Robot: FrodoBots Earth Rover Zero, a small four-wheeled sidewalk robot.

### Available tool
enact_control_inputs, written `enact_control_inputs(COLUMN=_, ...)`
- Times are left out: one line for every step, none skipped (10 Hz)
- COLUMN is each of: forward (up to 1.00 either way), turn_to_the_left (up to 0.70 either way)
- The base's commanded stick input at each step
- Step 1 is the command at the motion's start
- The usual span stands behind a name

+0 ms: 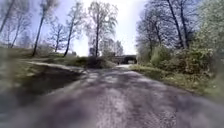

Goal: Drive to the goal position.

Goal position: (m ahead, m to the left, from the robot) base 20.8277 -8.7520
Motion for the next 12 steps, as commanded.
enact_control_inputs(forward=0.7, turn_to_the_left=0.0)
enact_control_inputs(forward=0.7, turn_to_the_left=0.0)
enact_control_inputs(forward=0.7, turn_to_the_left=0.0)
enact_control_inputs(forward=0.7, turn_to_the_left=0.0)
enact_control_inputs(forward=0.7, turn_to_the_left=0.0)
enact_control_inputs(forward=0.7, turn_to_the_left=0.0)
enact_control_inputs(forward=0.7, turn_to_the_left=0.0)
enact_control_inputs(forward=0.7, turn_to_the_left=0.0)
enact_control_inputs(forward=0.7, turn_to_the_left=0.0)
enact_control_inputs(forward=0.7, turn_to_the_left=0.0)
enact_control_inputs(forward=0.7, turn_to_the_left=0.0)
enact_control_inputs(forward=0.7, turn_to_the_left=0.0)
